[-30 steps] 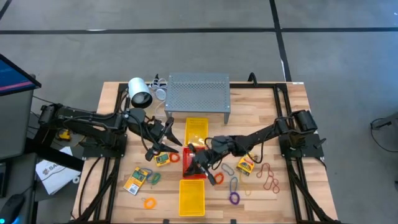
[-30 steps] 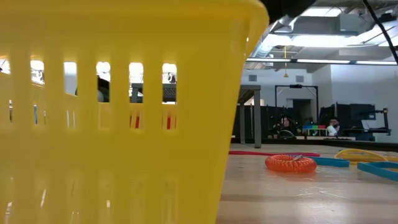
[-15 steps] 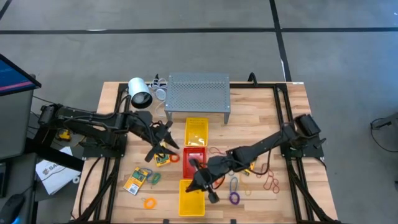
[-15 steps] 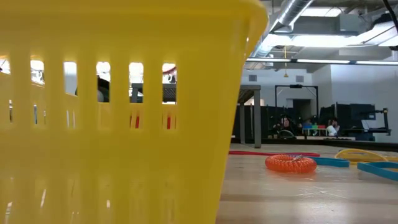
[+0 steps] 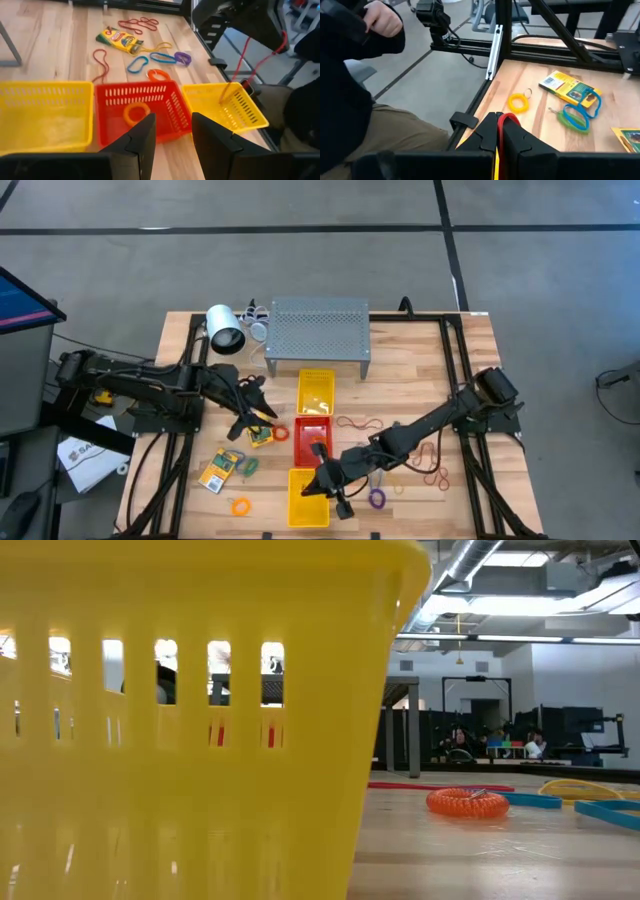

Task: Pick & Place Office Desk Supplies
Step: Put the red rubber band into the bottom yellow bin

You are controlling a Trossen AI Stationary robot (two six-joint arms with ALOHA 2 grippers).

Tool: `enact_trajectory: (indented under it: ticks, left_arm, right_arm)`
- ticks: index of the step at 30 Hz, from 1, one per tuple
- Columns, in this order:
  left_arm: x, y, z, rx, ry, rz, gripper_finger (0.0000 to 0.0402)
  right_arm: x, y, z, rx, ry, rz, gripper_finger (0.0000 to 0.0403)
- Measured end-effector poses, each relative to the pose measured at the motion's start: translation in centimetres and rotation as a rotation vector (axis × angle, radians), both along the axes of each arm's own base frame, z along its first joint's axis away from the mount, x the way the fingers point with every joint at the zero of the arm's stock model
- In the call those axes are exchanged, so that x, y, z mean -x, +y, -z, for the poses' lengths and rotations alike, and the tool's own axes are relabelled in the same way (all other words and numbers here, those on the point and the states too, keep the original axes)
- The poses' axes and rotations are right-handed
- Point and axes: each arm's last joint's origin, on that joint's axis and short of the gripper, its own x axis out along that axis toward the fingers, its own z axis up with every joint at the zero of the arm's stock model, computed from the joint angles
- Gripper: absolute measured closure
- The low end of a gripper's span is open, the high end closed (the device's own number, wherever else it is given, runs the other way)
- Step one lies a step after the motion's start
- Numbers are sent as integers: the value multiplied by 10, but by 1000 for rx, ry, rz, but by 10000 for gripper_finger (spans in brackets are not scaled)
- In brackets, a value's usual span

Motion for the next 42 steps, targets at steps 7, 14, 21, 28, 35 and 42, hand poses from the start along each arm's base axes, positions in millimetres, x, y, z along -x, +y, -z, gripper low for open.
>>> enact_trajectory:
  ticks: [7,14,21,28,35,42]
  left_arm:
    - [18,-4,6,103,-96,-14,280]
    - [24,-18,0,148,-223,71,280]
    - [25,-25,-3,154,-255,117,280]
    - [25,-25,-4,154,-264,114,280]
    - [24,-25,-4,154,-268,114,280]
    - [24,-25,-4,153,-268,115,280]
  right_arm:
    - [4,7,0,-12,11,43,403]
    - [5,7,2,-11,22,75,403]
    - [-7,15,25,-5,76,42,403]
    - [-22,24,36,14,121,35,403]
    - [-32,30,55,73,274,48,403]
    - [-37,28,59,75,331,55,403]
